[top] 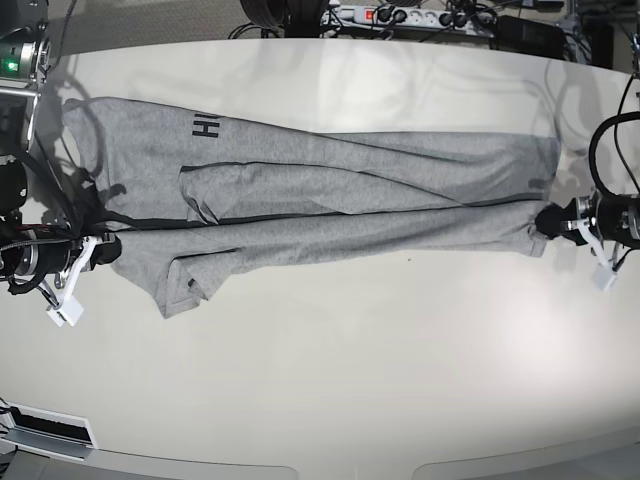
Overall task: Layout the t-shirt on the table in an organized manner, then fold the t-shirt properly
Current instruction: 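Lift the hem with both grippers and fold it over toward the collar, then tuck the loose sleeve under the fold with the right gripper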
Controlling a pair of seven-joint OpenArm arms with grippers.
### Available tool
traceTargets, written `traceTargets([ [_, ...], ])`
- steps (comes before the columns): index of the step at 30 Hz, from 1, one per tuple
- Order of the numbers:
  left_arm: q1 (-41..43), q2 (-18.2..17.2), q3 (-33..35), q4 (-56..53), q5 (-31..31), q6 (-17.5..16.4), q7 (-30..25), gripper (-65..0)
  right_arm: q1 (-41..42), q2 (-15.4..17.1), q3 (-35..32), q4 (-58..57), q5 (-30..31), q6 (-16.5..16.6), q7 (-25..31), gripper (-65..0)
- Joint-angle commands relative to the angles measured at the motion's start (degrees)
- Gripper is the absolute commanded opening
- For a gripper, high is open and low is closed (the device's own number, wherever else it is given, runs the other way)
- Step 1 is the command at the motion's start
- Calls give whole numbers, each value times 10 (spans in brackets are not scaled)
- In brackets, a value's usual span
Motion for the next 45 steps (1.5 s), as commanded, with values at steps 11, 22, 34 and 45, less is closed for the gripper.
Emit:
traceTargets([
  [11, -16, -24, -3, 8, 23, -5, -64, -650, 16, 14, 3, 11, -14, 3, -5, -650],
  [22, -6, -24, -3, 8, -11, -5, -41, -554, 14, 15, 3, 11, -12, 3, -34, -650],
  [34, 32, -24, -3, 8, -13, -5, -79, -325, 63, 13, 3, 11, 31, 3, -12, -205],
  [45, 32, -21, -3, 8, -13, -5, -110, -325, 65, -63, 3, -6, -118, -83, 132, -204],
])
